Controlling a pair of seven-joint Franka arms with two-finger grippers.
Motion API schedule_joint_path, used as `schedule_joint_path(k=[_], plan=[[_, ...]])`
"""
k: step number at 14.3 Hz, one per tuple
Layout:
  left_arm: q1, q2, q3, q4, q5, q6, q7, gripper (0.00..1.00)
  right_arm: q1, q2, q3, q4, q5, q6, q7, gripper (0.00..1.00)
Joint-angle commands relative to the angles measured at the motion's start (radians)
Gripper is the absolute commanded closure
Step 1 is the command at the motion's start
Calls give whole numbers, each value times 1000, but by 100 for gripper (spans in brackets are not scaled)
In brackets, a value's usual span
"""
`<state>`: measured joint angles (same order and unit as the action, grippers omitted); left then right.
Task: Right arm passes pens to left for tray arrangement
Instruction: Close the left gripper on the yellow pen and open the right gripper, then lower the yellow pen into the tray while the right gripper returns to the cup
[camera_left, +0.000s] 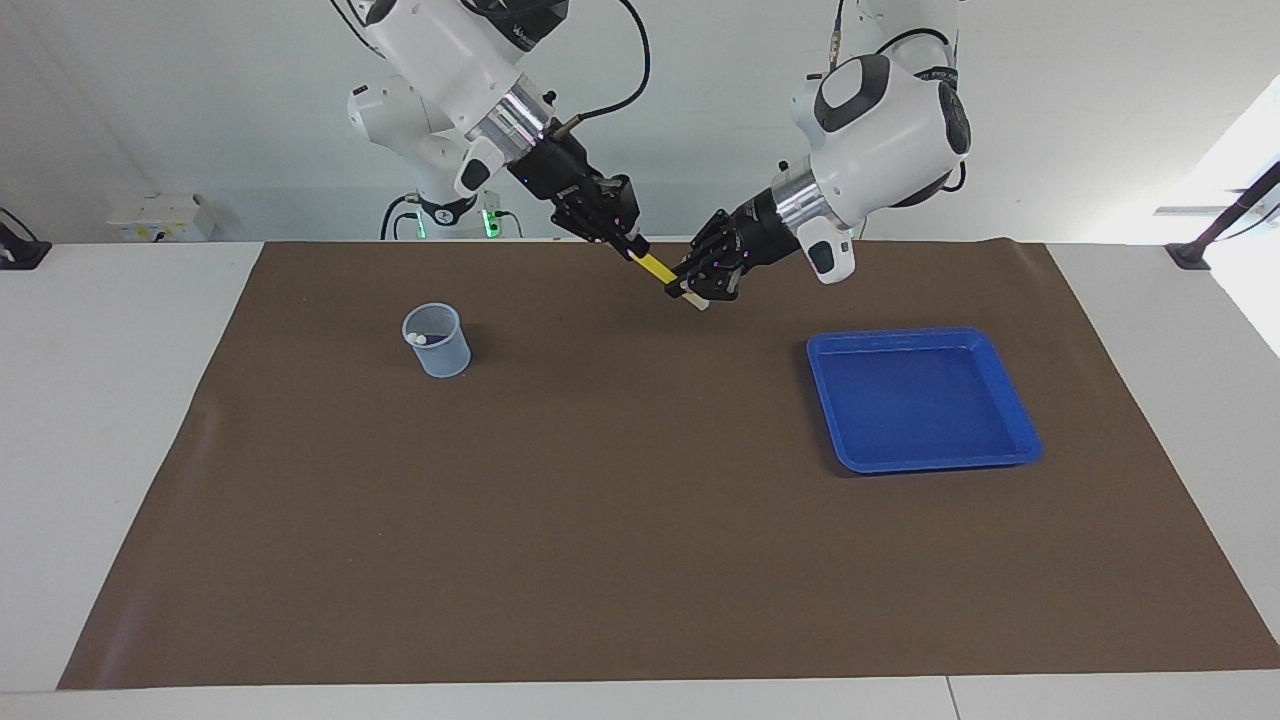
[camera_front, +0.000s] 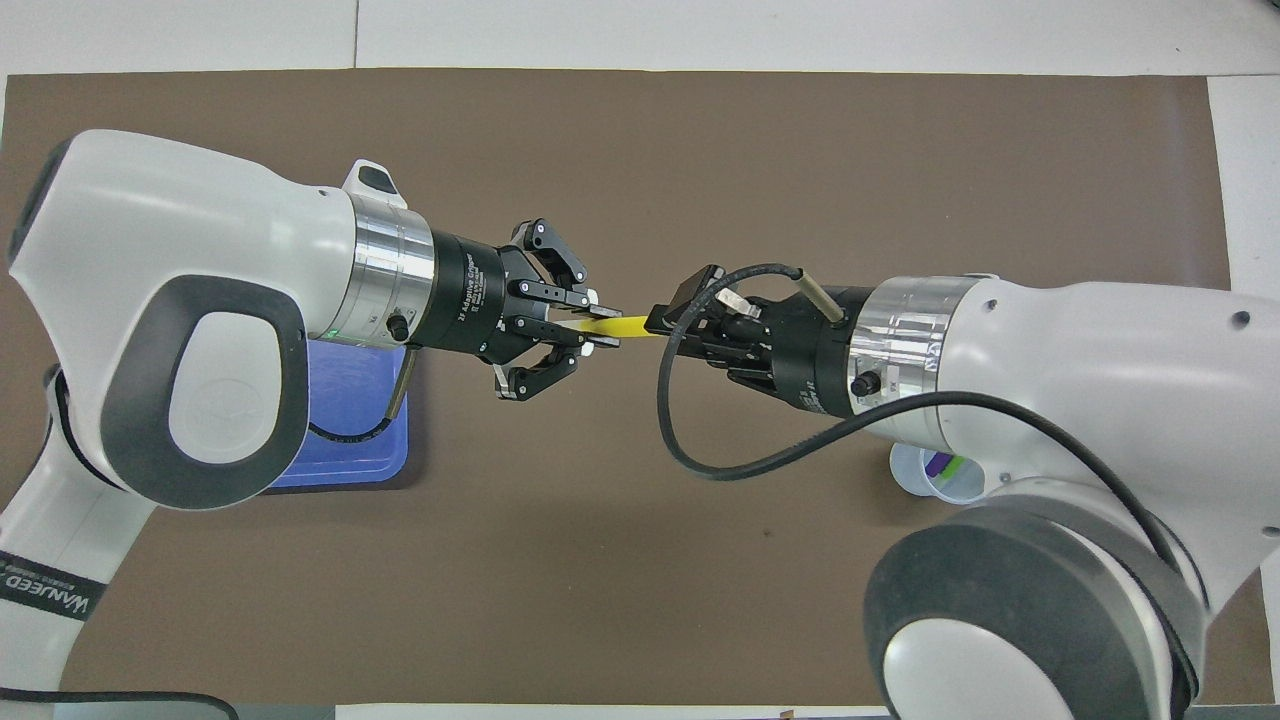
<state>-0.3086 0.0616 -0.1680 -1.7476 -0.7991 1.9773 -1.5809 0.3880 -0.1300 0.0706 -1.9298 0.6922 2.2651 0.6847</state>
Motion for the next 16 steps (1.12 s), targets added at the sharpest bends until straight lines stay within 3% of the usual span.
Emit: schedule_joint_path(k=[1, 5, 10, 11, 13, 16], plan=[[5, -26, 7, -24, -22, 17, 4, 100, -6, -13, 0, -17, 14, -18, -13, 0], [16, -28, 8, -30, -17, 26, 7, 100, -50, -14, -8, -8, -75, -165, -66, 0], [88, -92, 15, -203, -9, 84, 252, 100, -197, -36, -8, -15, -169, -387, -631, 0], [100, -89, 13, -211, 39, 84, 321, 100, -230, -42, -6, -20, -196, -421, -751, 8], [141, -75, 13, -228, 148, 80, 445, 100, -271, -52, -6, -44, -249, -458, -963, 34], [227, -54, 13, -244, 277, 55, 770, 100, -319, -36, -5, -74, -310, -492, -1218, 36]])
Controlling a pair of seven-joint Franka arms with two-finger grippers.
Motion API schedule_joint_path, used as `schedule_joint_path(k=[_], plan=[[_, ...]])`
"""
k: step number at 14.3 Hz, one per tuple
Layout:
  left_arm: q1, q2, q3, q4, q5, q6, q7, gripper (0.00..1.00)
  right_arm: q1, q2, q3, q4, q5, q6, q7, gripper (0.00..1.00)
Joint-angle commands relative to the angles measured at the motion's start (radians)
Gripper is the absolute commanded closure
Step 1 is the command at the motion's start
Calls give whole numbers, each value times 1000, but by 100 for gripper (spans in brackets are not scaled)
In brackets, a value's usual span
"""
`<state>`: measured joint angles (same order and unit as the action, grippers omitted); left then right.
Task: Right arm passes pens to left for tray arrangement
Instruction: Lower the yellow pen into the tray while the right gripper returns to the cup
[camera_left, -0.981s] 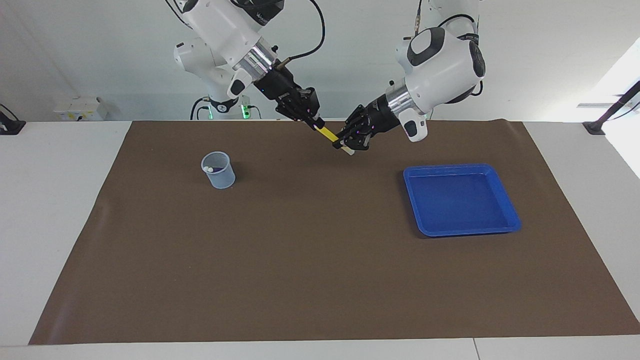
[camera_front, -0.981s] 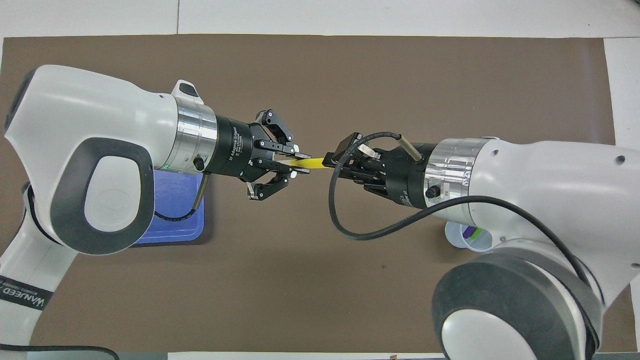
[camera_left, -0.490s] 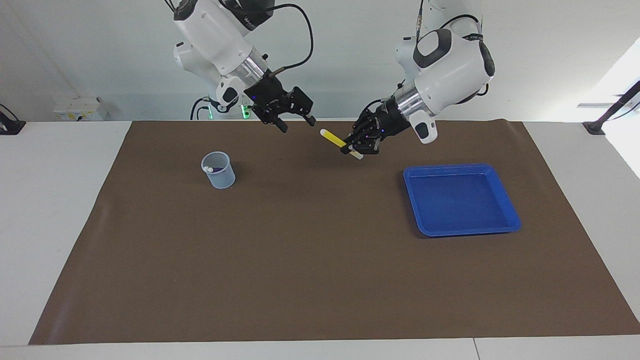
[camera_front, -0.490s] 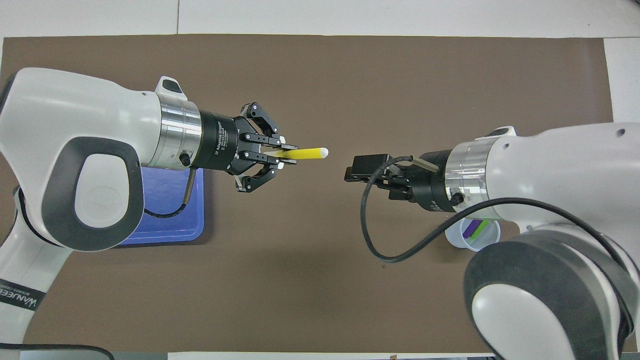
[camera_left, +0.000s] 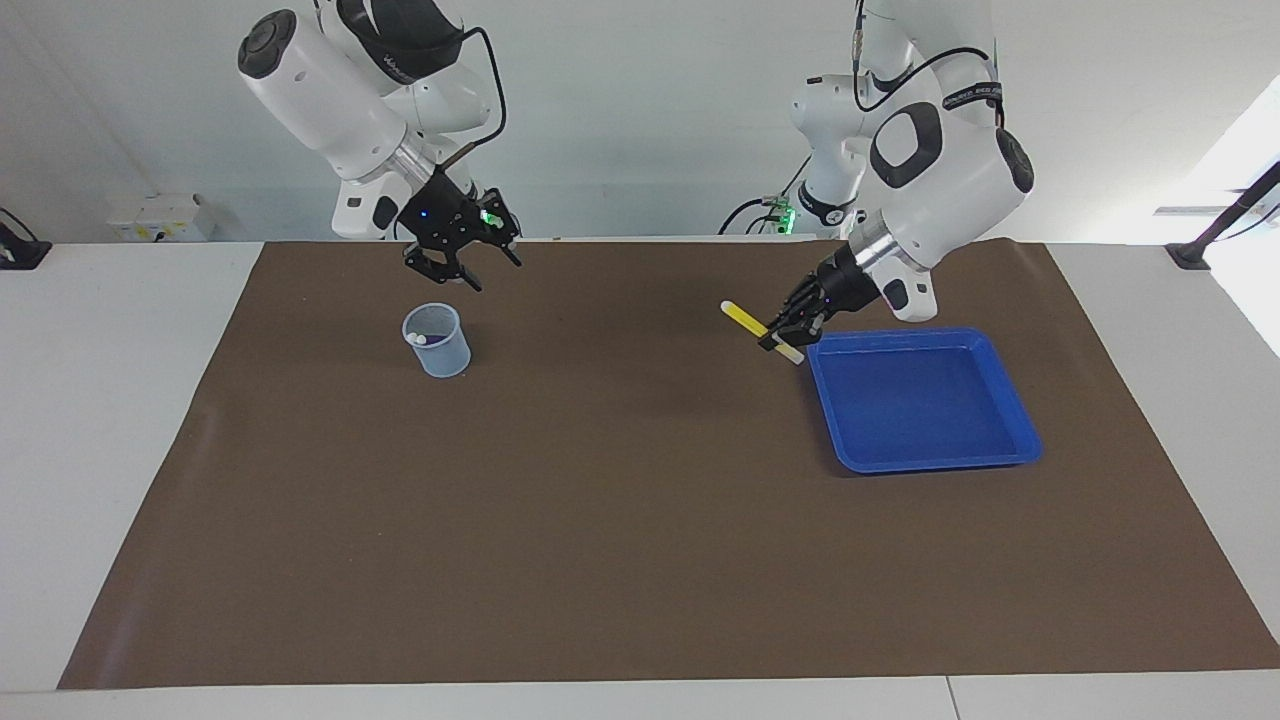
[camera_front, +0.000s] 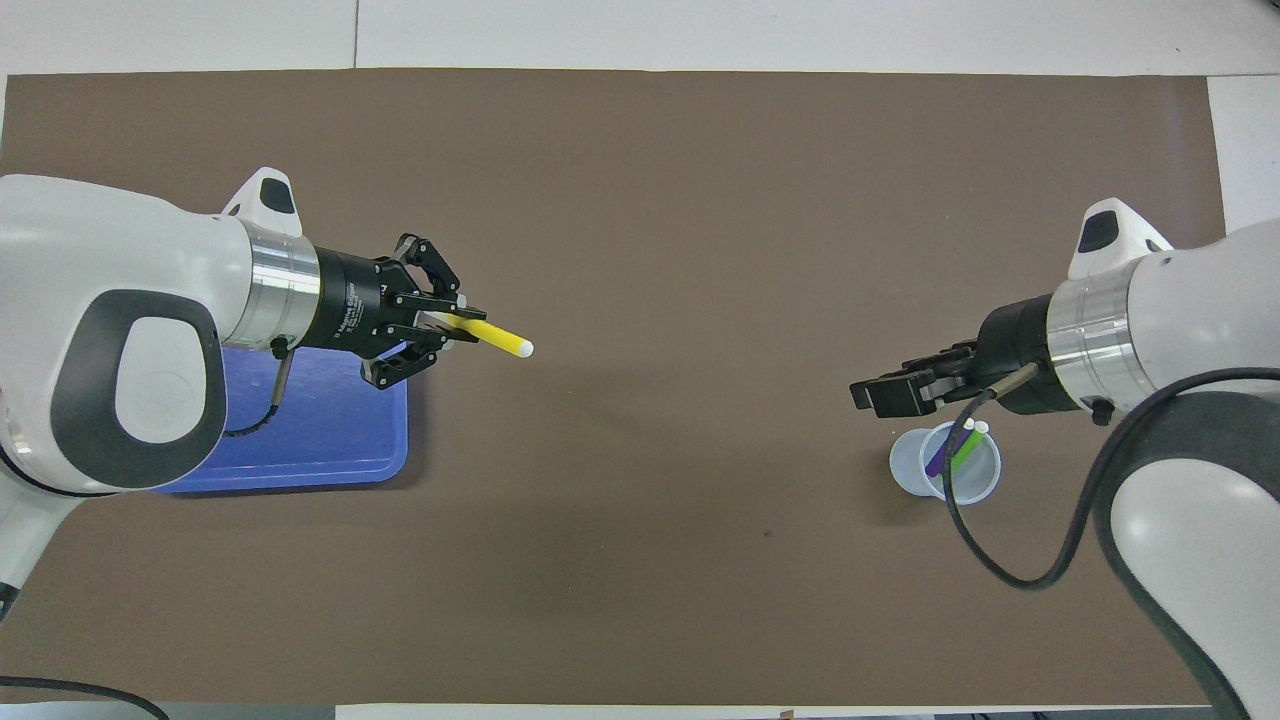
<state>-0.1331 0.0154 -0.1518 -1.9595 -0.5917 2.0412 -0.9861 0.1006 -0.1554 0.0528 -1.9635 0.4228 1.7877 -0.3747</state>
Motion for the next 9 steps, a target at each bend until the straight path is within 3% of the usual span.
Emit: schedule_joint_path(k=[1, 6, 9], plan=[[75, 7, -3, -30, 134, -21, 275, 100, -39, 17, 13, -40, -88, -27, -279, 35], [128, 107, -5, -7, 392, -24, 685, 100, -88, 117, 13, -43, -237, -7, -747, 35], [127, 155, -5, 11, 504, -21, 814, 100, -117, 146, 15, -73, -239, 42, -848, 35]])
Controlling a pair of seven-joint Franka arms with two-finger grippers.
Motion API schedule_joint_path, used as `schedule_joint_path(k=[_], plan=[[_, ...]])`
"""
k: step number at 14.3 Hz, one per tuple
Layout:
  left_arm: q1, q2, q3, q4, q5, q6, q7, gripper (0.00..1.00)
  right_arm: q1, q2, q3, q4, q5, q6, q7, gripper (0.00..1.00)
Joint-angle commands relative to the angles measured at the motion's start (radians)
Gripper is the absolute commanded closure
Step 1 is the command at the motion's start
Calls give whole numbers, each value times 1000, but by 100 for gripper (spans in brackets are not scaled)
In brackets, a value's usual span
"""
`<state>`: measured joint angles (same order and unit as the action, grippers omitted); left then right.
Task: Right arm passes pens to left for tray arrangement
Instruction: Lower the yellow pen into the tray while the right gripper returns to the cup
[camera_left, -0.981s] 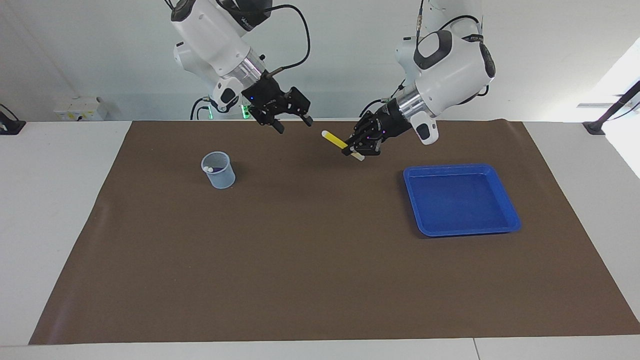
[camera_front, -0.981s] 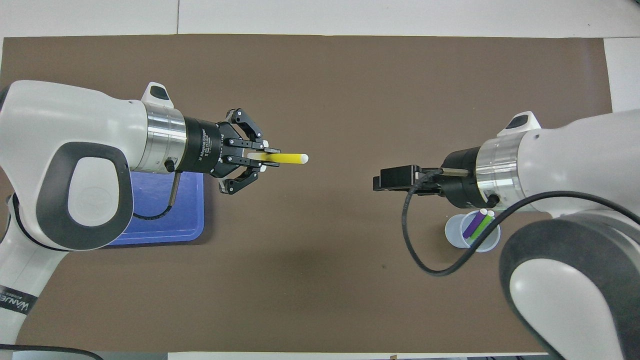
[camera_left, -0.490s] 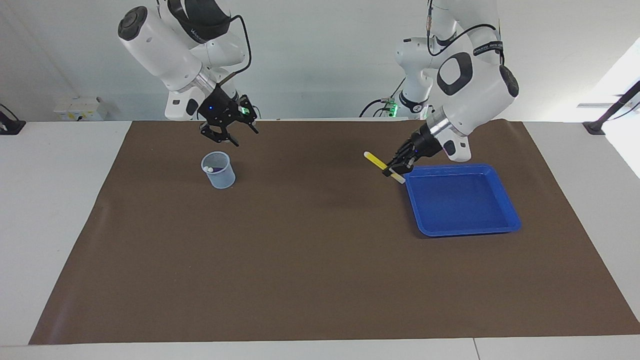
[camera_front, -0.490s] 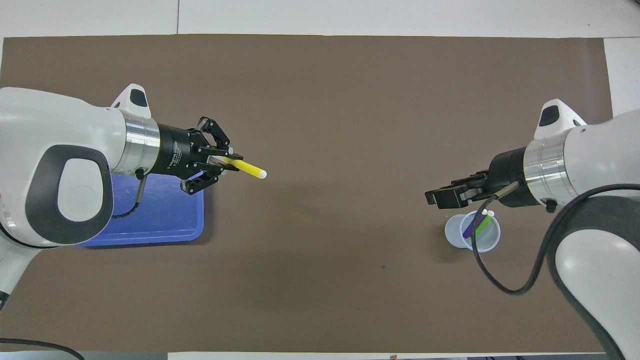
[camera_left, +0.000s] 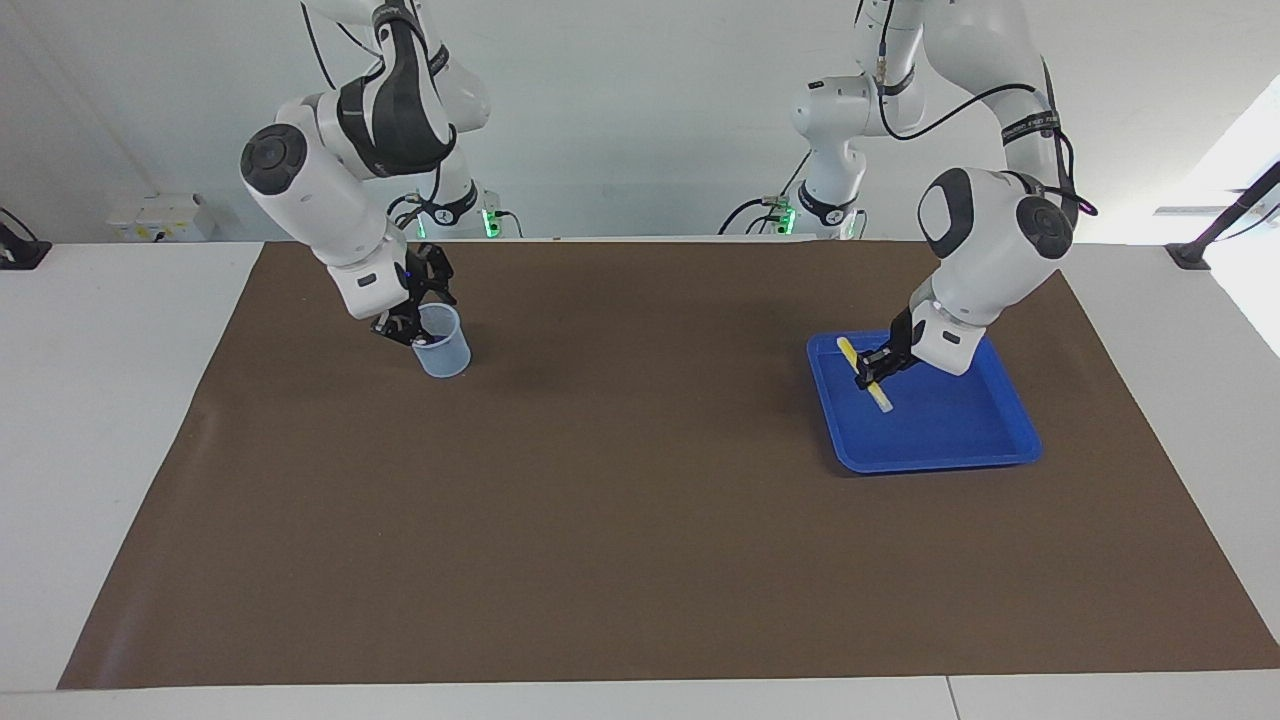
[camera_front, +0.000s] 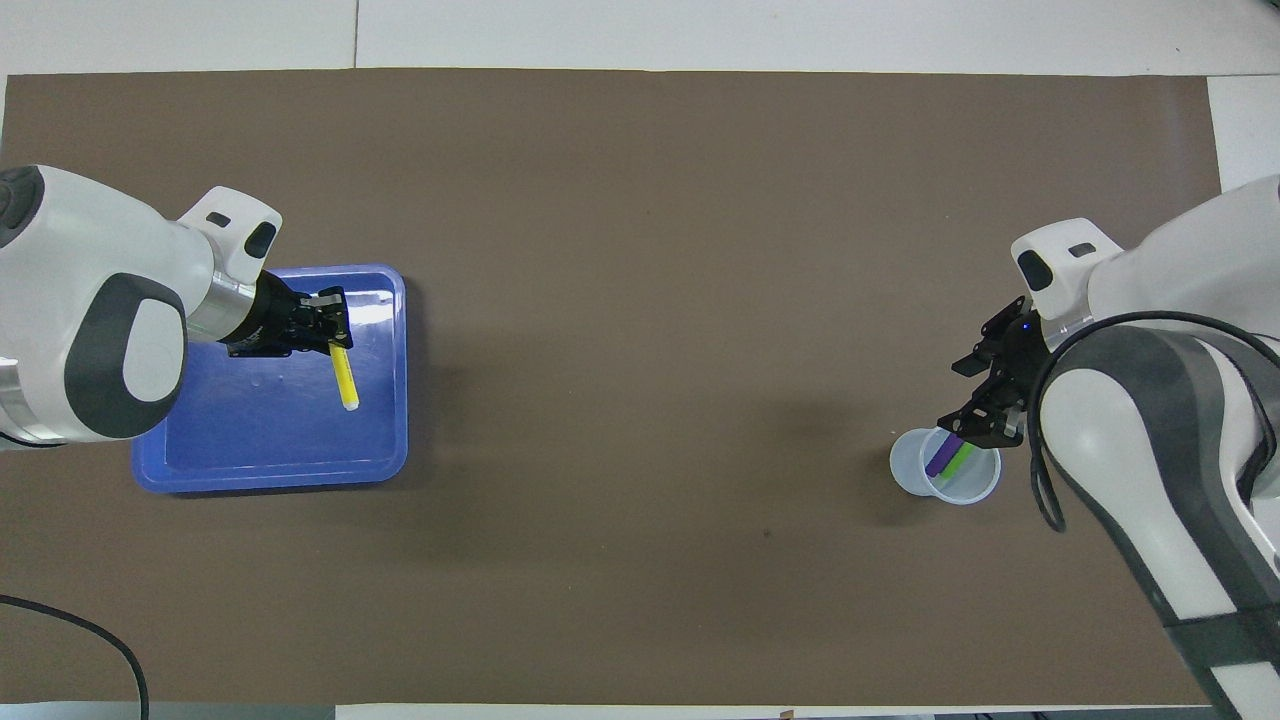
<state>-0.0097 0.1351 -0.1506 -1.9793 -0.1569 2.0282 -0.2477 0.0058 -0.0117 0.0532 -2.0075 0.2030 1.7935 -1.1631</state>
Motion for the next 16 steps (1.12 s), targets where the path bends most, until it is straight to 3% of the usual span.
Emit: schedule_joint_path(k=[1, 5, 7, 16], plan=[[2, 50, -6, 33, 113, 0, 103, 100, -23, -4, 14, -65, -17, 65, -64, 35], [-10, 103, -7, 33, 213, 15, 163, 100, -30, -31, 14, -151, -17, 133, -130, 39], [-9, 107, -7, 13, 215, 23, 154, 100, -43, -37, 14, -161, -17, 133, -152, 56], [-13, 95, -7, -69, 214, 93, 25, 100, -64, -60, 14, -218, -13, 165, -176, 56]])
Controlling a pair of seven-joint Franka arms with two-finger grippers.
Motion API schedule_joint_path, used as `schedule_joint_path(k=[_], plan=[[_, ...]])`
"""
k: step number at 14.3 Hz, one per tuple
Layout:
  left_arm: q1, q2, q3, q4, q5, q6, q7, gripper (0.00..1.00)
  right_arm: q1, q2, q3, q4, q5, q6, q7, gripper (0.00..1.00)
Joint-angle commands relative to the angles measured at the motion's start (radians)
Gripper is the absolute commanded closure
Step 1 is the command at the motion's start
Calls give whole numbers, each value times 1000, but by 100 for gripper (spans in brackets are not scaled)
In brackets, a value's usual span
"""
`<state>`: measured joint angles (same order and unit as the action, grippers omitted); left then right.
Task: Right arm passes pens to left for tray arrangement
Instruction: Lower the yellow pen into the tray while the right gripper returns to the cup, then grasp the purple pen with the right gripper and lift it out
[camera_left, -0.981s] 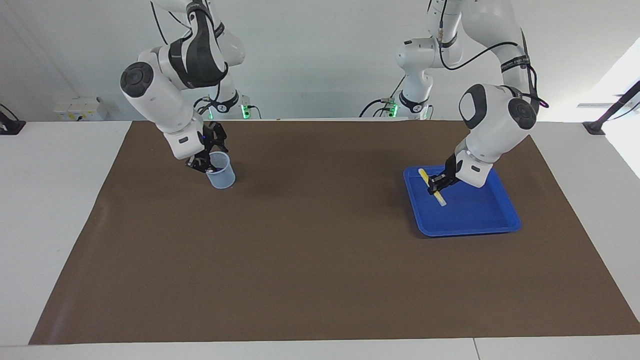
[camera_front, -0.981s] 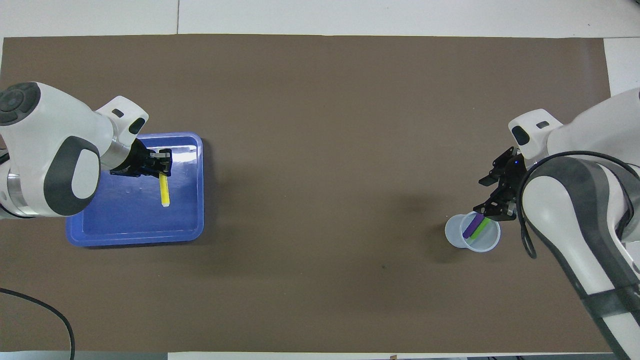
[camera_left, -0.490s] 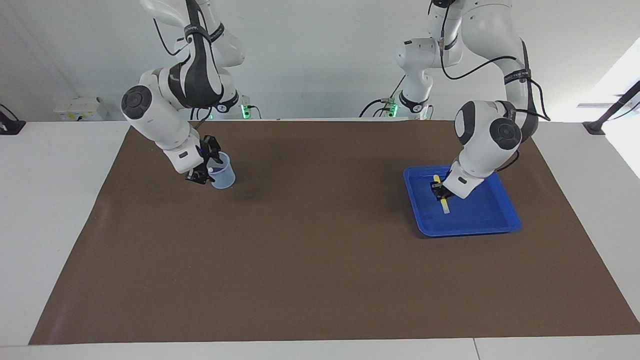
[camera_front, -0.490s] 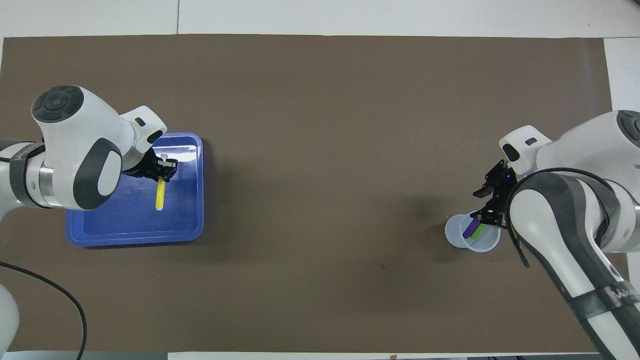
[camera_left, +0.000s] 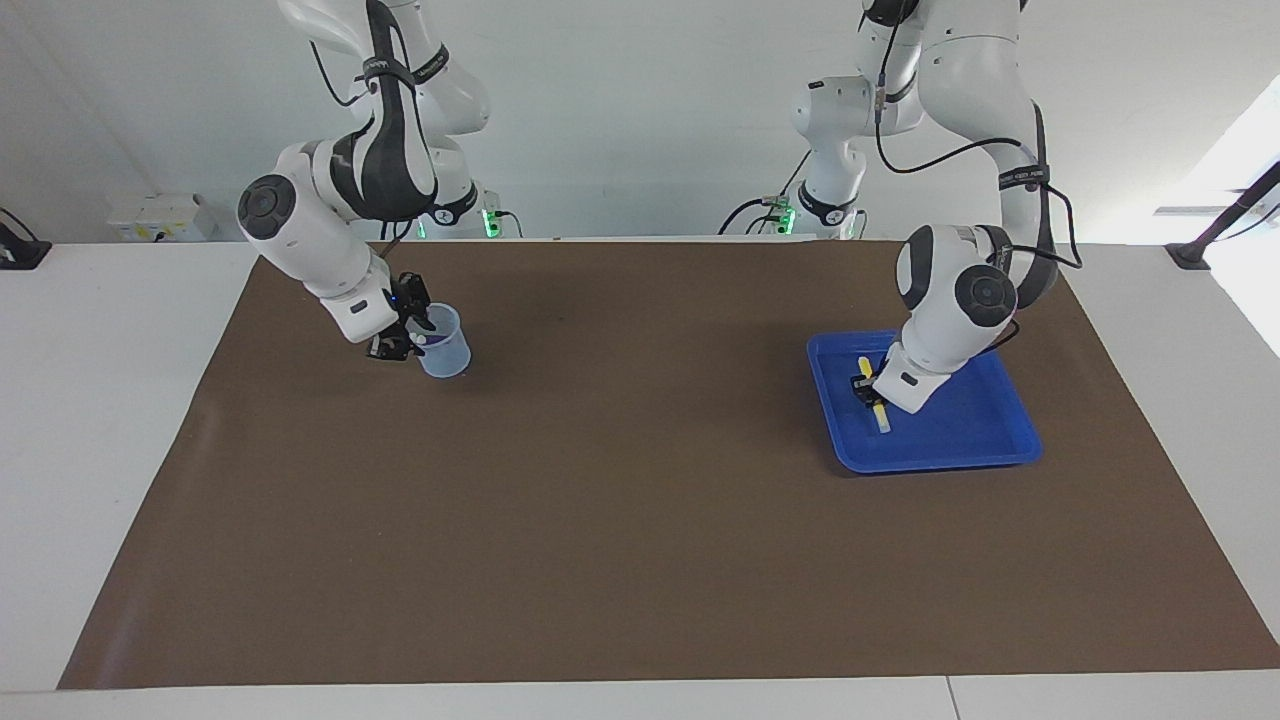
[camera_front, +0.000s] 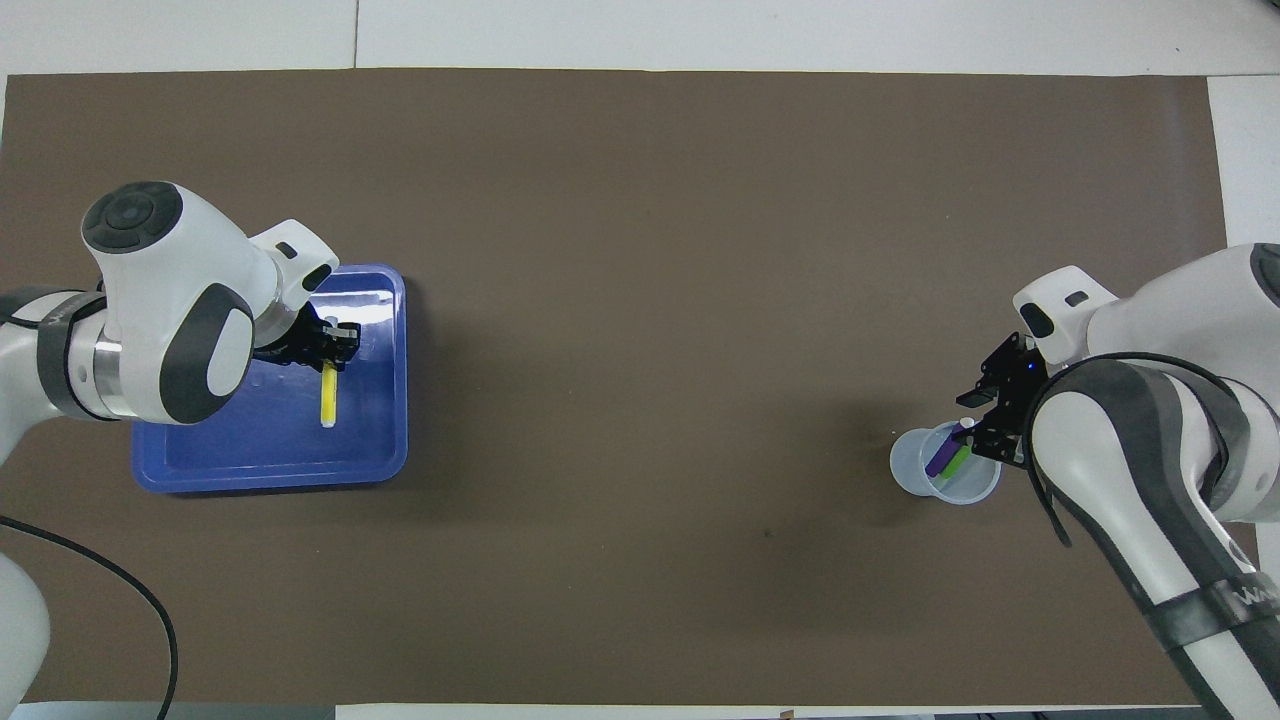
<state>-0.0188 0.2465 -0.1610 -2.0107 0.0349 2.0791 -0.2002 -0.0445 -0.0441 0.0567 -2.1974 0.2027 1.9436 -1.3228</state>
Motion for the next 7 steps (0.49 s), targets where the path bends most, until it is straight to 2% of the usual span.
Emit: schedule_joint_path(k=[1, 7], plan=[[-4, -16, 1, -39, 23, 48, -22, 100, -14, -28, 11, -30, -11, 17, -16, 56], [-3, -15, 3, -63, 22, 72, -24, 100, -12, -36, 11, -48, -11, 18, -12, 57]])
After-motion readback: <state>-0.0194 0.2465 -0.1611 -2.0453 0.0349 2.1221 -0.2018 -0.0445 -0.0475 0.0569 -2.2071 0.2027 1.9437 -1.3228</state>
